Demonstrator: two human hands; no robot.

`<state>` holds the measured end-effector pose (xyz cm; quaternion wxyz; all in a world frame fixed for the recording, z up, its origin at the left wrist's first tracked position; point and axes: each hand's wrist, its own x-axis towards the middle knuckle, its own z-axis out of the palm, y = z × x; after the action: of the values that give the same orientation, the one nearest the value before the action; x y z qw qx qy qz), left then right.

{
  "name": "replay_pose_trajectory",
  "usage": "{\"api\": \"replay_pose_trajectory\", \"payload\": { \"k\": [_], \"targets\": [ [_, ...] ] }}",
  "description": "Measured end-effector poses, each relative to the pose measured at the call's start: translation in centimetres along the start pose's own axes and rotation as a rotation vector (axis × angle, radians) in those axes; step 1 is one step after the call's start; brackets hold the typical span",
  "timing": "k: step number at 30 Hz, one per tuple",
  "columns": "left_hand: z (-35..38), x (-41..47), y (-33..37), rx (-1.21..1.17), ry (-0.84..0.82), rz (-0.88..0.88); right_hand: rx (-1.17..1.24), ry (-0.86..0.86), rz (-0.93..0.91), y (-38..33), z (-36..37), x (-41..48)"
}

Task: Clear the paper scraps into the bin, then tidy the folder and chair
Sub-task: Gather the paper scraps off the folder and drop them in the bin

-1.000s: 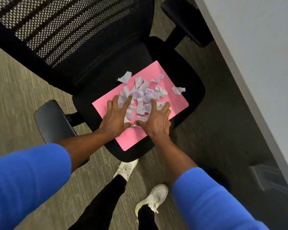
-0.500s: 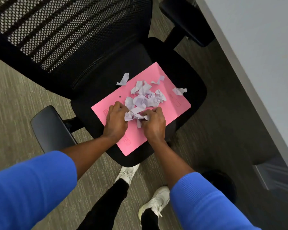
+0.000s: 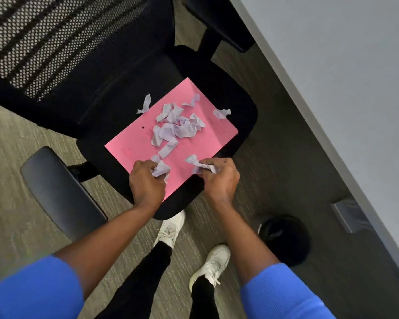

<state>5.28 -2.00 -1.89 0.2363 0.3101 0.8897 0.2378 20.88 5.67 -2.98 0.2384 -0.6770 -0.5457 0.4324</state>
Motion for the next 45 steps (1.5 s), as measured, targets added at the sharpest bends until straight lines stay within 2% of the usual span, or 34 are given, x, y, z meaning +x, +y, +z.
{"api": "replay_pose_trajectory", "payload": {
  "k": [5,10,16,21,24,27,34,39,42,45],
  "targets": [
    [2.2,-5.7,1.4,-0.065,-0.098,0.039,0.019,0.067,0.097,3.4,-4.9,-2.9],
    [6.6,-10.9,3.8,-0.043,-0.265,0.106,-0.060,0.135,0.157,9.5,-10.7,-6.1],
    [13.8,-15.9,6.5,0.047,-0.468,0.187,0.029,0.235,0.376,18.8,-16.4,-8.3],
    [20.9,-20.8,8.0,0.060,-0.614,0.110,0.130,0.351,0.462,25.5,-20.1,-9.1],
    [25.1,-23.1,8.2,0.053,-0.696,0.055,0.091,0.417,0.516,29.6,-22.1,-9.5],
    [29.2,-24.7,8.6,-0.029,-0.774,0.026,0.052,0.402,0.549,33.7,-23.5,-9.1],
    [36.8,-26.6,7.8,-0.048,-0.905,0.050,-0.044,0.376,0.629,39.9,-24.8,-5.9],
    [40.9,-26.6,7.5,-0.131,-0.987,-0.019,-0.220,0.278,0.588,42.6,-24.6,-4.4],
    [42.7,-26.5,7.6,-0.184,-1.139,-0.132,-0.146,0.275,0.583,43.9,-24.3,-3.6],
    [44.4,-26.5,7.4,-0.146,-1.195,-0.194,-0.128,0.244,0.593,44.5,-24.0,-3.2]
  ]
}}
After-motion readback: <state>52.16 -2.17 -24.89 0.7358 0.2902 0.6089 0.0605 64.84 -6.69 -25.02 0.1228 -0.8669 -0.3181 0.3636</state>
